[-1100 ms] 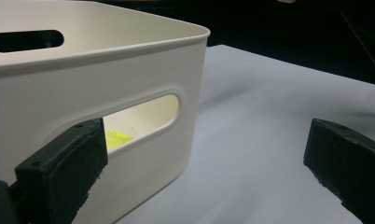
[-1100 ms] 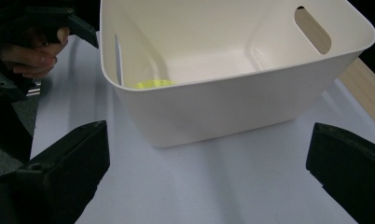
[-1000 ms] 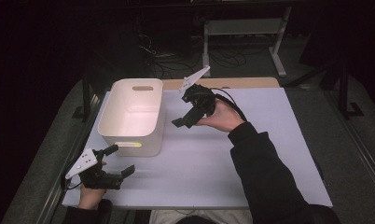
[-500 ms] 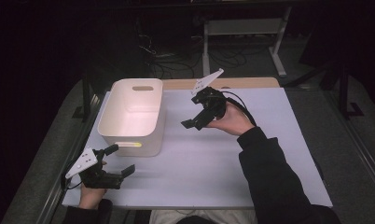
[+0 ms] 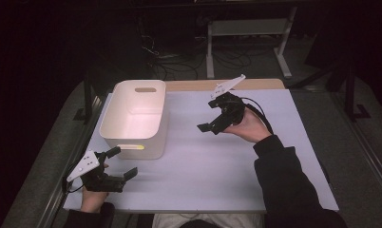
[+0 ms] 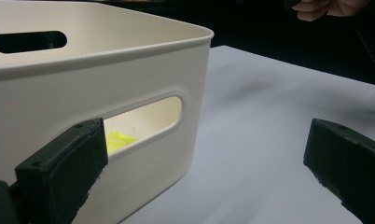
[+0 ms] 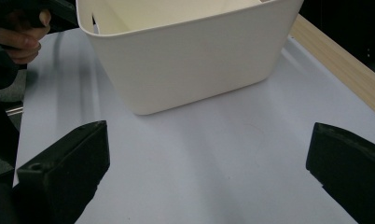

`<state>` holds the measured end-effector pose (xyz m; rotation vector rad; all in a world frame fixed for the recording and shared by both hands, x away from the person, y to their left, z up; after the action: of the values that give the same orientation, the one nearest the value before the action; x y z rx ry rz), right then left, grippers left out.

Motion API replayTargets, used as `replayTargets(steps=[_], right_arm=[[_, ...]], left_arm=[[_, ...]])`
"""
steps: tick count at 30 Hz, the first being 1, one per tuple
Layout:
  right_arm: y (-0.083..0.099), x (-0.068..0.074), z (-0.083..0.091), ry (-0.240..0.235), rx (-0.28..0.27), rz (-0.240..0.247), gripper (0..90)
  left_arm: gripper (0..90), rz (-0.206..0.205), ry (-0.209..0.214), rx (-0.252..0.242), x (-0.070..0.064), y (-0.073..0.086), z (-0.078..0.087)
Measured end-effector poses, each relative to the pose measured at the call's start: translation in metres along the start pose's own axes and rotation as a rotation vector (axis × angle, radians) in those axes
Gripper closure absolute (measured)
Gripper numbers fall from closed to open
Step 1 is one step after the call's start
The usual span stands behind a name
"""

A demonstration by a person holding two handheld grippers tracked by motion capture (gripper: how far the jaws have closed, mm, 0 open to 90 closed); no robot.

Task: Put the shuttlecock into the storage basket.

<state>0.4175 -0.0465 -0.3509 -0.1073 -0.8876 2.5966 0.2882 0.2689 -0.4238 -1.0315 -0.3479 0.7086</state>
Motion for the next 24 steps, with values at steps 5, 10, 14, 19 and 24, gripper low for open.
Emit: replayTargets(steps=[5, 10, 14, 19, 24], right_arm=[[0.009, -0.002, 0.001, 0.005, 0.005, -0.012, 0.0], [0.019, -0.005, 0.003, 0.009, -0.001, -0.026, 0.0], [0.026, -0.006, 0.005, 0.011, -0.009, -0.037, 0.0], [0.035, -0.007, 0.007, 0.011, -0.014, -0.056, 0.0], [0.04, -0.008, 0.01, 0.015, -0.023, -0.062, 0.0]], left_arm=[[0.0, 0.0, -0.001, 0.002, 0.0, 0.0, 0.0], [0.0, 0.0, -0.001, 0.002, 0.0, 0.0, 0.0], [0.0, 0.0, 0.0, 0.001, 0.0, 0.0, 0.0], [0.0, 0.0, -0.001, 0.001, 0.0, 0.0, 0.0], [0.0, -0.001, 0.0, 0.001, 0.0, 0.0, 0.0]])
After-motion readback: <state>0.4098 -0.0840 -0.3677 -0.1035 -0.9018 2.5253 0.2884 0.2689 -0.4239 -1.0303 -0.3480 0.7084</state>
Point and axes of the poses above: each handheld gripper's, and its own axes: z roughly backward along the jaws, y roughly out of its underside, x roughly to its left, the point moved 6 cm from there along -z, roughly forward along the jaws, and after that the axes turned 15 degrees about x, right-handed, at the moved point
